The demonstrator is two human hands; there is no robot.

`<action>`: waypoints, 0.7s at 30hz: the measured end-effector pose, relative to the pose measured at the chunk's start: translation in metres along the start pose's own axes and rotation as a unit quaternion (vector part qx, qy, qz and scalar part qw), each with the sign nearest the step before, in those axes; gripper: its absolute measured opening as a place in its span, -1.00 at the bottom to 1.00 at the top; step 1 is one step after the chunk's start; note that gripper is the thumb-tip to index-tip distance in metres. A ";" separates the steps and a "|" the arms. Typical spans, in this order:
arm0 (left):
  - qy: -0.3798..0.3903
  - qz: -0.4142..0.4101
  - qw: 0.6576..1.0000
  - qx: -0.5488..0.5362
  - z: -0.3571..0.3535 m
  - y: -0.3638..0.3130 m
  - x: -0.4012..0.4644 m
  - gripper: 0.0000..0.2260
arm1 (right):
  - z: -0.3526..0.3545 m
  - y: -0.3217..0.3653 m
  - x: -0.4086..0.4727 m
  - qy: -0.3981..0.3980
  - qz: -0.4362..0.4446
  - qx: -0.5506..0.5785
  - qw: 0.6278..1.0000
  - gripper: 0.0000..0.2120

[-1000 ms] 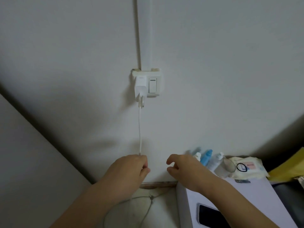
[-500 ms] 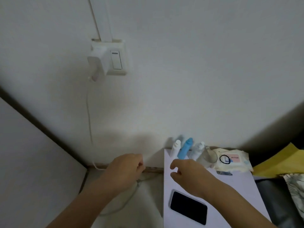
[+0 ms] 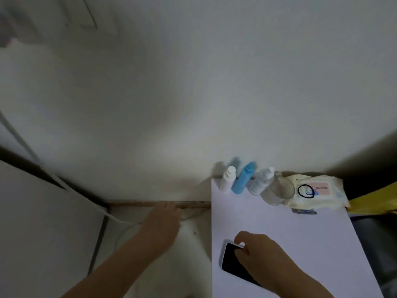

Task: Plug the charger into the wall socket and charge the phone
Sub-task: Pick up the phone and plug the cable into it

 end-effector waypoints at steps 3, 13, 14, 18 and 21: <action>-0.049 -0.026 0.996 0.065 -0.033 -0.004 0.023 -0.94 | -0.017 -0.015 0.013 0.003 -0.005 -0.004 1.000 -0.75; 0.208 0.086 0.969 0.105 -0.187 0.057 0.053 -0.65 | -0.062 -0.047 0.049 -0.029 0.011 0.006 0.999 -0.77; 0.244 0.104 0.960 0.092 -0.191 0.060 0.053 -0.65 | -0.067 -0.047 0.053 -0.032 0.016 0.012 0.999 -0.78; 0.250 0.159 0.954 0.048 -0.191 0.077 0.051 -0.61 | -0.087 -0.038 0.067 -0.031 0.034 0.057 0.997 -0.76; 0.153 0.201 0.968 -0.015 -0.158 0.088 0.041 -0.68 | -0.102 -0.024 0.077 -0.020 0.045 0.069 0.996 -0.73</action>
Point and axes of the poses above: each hand's wrist, its own x-axis towards the middle knuckle, its own z-axis out of the back of the hand, y = z × x, the point moved 5 cm from there along x, towards the middle knuckle, and after that the axes turned 13 degrees about z, right-handed, at the moved point
